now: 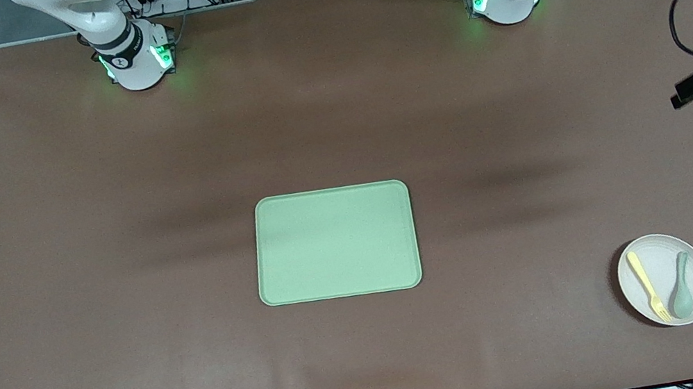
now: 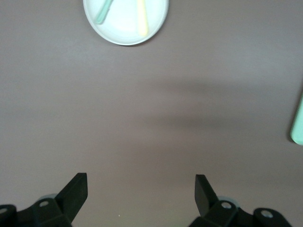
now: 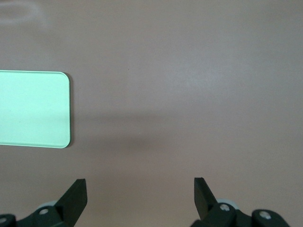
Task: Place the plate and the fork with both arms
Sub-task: 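Move the left gripper toward the rim of the white plate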
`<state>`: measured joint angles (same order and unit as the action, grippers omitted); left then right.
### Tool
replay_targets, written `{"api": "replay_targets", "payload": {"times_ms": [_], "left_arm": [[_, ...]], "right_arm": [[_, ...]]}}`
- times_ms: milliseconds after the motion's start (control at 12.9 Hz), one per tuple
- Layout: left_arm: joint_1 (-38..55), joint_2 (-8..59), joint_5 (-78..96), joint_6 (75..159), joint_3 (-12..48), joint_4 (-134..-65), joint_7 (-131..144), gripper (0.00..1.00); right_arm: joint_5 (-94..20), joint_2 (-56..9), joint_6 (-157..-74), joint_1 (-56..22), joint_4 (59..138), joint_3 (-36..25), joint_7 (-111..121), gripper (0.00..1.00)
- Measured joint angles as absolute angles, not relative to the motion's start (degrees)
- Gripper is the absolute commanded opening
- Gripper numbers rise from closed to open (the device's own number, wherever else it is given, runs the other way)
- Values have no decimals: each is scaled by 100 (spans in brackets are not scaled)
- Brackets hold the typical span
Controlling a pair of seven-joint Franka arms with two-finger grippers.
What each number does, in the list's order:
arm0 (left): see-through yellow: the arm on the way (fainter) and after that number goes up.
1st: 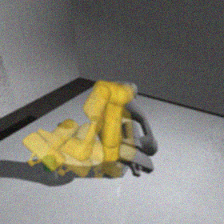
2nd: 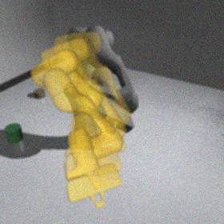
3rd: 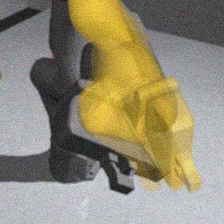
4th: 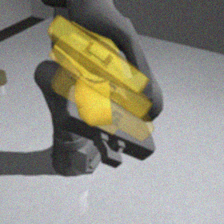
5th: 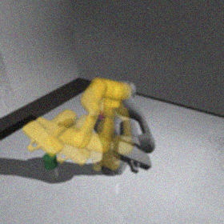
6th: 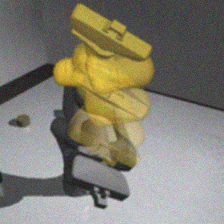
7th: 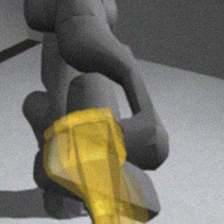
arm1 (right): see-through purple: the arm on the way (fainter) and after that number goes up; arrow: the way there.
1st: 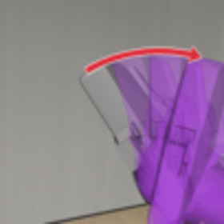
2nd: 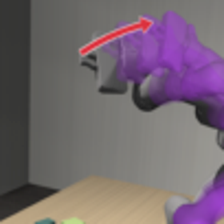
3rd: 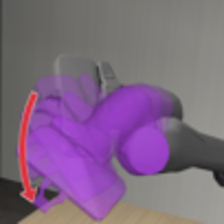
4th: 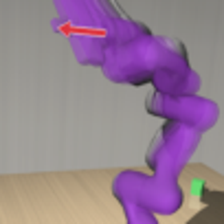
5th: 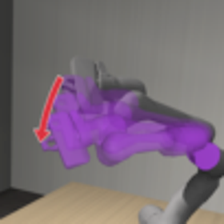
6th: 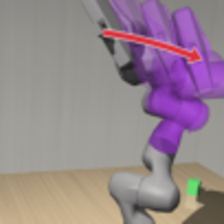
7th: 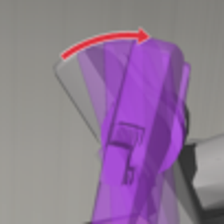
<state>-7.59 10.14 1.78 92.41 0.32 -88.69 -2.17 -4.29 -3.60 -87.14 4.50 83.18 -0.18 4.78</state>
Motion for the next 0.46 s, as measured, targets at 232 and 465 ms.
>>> {"api": "replay_targets", "payload": {"times_ms": [232,465], "left_arm": [[-1214,2075,-23,9849,31,-8478,-236,100],[-1480,2815,-149,10847,30,-8362,-237,100]], "right_arm": [[-430,-360,-8714,453,8321,-16,479,100],[-448,-360,-8713,454,8322,-16,479,100]]}}
